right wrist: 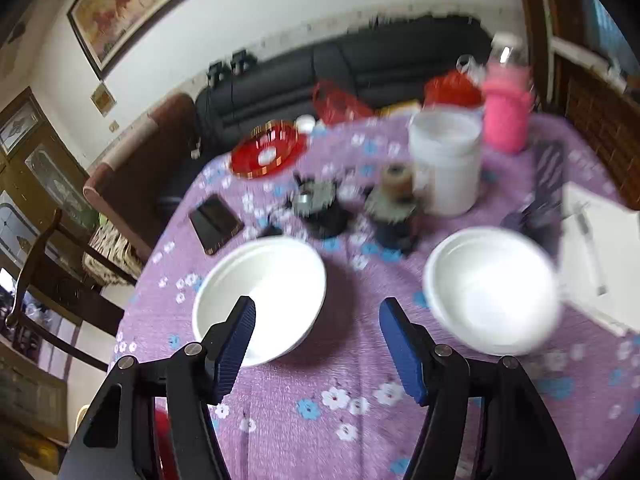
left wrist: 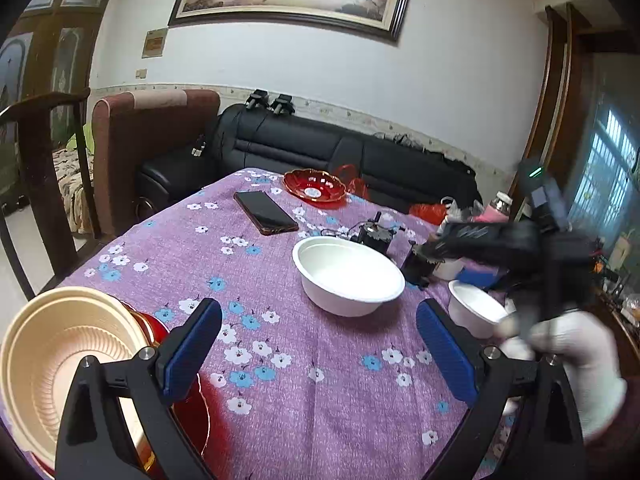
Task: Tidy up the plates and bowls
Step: 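Move the right tool to the white paper bowl, then grasp the rim of the white paper bowl with the right tool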
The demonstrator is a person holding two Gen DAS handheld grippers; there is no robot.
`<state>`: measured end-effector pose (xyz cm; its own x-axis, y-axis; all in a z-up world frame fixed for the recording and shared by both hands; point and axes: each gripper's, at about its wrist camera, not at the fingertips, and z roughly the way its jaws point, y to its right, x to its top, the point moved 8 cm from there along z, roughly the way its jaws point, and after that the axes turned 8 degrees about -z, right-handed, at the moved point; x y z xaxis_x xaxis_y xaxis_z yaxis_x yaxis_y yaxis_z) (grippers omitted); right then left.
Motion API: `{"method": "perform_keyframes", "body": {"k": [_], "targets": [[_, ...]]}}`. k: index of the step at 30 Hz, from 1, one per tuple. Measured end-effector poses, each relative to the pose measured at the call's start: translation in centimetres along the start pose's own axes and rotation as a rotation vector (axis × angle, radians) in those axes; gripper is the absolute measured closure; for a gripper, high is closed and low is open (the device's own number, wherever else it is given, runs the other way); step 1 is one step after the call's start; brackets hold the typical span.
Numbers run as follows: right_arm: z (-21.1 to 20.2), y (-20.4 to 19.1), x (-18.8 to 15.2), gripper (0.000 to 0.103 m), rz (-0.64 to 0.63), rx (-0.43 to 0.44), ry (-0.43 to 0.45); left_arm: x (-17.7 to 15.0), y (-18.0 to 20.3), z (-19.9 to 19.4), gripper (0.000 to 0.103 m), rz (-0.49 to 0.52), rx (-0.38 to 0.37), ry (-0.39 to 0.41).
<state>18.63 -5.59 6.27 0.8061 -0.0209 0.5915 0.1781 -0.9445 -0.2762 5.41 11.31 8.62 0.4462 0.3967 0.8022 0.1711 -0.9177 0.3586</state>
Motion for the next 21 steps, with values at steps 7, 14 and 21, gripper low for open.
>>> {"method": "perform_keyframes", "body": {"k": [7,14,21], "targets": [[7.5,-1.7,-1.2,0.042,-0.062,-0.027,-0.097,-0.1,-1.2,0.7,0.005,-0.010,0.010,-0.005],[7.3,-1.3,-2.1,0.095,0.012,0.039,-0.112,0.0,-1.5,0.8,0.005,-0.015,0.018,-0.003],[1.4,1.3,-7.5,0.096,0.059,0.078,-0.187,0.6,-2.0,-0.1,0.005,-0.044,-0.012,0.018]]}}
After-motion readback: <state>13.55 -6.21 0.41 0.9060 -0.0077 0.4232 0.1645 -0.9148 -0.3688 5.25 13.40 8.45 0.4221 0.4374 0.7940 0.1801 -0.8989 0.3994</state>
